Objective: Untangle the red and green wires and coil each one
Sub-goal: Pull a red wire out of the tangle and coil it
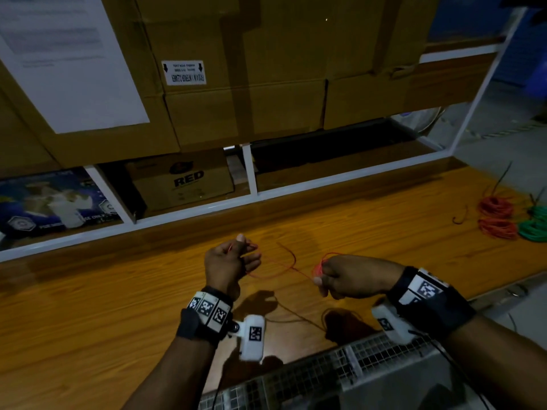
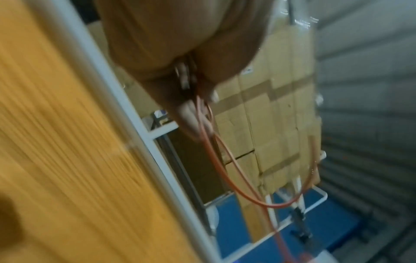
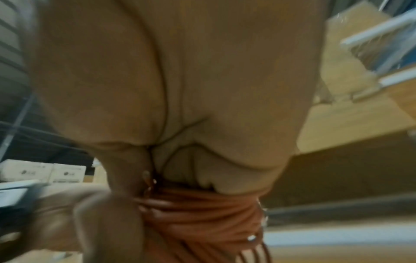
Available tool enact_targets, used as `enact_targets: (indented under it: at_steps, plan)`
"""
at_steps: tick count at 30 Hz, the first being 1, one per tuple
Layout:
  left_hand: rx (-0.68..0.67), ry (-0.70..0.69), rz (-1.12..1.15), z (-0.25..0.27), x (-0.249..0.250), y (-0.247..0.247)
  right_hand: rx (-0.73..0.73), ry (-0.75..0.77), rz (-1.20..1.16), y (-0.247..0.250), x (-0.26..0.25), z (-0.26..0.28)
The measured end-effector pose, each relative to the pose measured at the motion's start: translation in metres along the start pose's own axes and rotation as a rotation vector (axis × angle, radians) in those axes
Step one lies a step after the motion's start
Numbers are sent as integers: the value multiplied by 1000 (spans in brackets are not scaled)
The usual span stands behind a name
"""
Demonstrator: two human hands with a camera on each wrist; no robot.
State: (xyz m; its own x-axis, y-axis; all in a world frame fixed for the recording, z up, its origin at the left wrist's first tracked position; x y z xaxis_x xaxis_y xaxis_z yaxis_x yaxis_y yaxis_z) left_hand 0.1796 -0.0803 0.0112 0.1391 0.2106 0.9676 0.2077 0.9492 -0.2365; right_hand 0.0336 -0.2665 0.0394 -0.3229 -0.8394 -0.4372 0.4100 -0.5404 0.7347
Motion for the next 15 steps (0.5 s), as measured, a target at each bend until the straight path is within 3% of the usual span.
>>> enact_targets:
  at_steps: [3,6,8,12,15]
  plan:
    - [5,9,72,-5,5,-11,-167,20,-230,-12,0,-3]
    - [-127,-23,94,-6,12,-26,-444,126,-607,-36,-15,6]
    - [-202,-24,127,-5,15,-30,-533,232,-758,-39,-32,17]
    - [-295,-6,124,3,10,-37,-565,506,-982,-4,-67,45]
    - [-346,-51,-8,13,8,-44,-409,592,-1347,36,-71,47]
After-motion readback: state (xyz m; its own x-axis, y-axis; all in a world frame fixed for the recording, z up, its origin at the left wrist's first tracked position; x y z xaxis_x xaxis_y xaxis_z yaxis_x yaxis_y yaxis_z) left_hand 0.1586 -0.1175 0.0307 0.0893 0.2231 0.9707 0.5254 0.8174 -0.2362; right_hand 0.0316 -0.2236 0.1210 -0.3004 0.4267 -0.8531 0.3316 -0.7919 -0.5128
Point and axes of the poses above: each hand's wrist, its own z-axis away from the middle knuckle, its own y-axis out of the back of the hand, x = y × z, the point moved 8 cm from there along -z, towards the middle knuckle, and after that the axes turned 9 degrees about -y, right-handed, at the moved point
